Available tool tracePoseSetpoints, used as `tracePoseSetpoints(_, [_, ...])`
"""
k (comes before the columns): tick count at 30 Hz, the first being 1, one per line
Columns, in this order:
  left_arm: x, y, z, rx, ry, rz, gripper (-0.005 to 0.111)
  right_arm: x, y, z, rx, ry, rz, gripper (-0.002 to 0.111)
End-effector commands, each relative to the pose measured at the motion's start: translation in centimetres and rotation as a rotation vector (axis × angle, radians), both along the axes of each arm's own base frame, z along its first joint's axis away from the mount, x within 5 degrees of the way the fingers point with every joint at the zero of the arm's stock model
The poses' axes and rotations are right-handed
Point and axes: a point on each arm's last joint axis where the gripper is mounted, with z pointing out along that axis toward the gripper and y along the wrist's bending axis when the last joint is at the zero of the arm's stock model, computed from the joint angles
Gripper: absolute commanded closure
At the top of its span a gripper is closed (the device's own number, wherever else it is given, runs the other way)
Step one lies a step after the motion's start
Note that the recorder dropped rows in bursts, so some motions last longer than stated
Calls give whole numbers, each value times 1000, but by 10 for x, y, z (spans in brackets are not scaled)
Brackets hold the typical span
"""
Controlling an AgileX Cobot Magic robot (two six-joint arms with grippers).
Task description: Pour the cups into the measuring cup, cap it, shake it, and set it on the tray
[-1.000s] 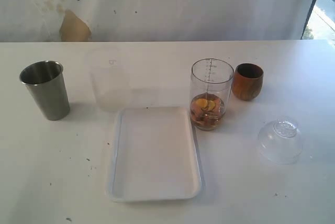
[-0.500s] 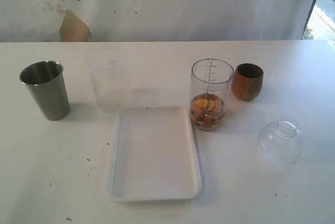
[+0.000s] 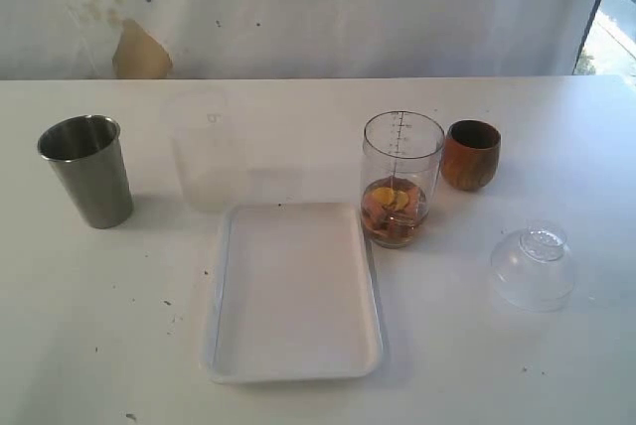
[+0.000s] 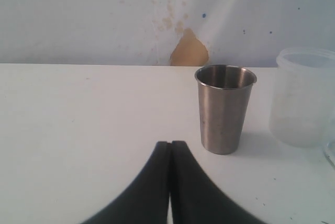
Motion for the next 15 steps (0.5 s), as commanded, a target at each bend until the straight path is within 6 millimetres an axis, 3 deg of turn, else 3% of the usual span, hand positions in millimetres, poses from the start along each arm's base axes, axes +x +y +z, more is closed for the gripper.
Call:
tracePoseSetpoints(1, [0, 0, -2, -4, 3, -2, 107, 7, -3, 24, 48, 42, -4, 95])
tracePoseSetpoints(5, [0, 0, -2, -4, 3, -2, 107, 25, -3, 44, 52, 127, -2, 59])
tracePoseSetpoints(7, [0, 0, -2, -4, 3, -2, 107, 35, -4, 52, 50, 183, -2, 47])
tracePoseSetpoints(15, [0, 0, -2, -4, 3, -2, 107, 99, -4, 77, -84, 633, -17, 44])
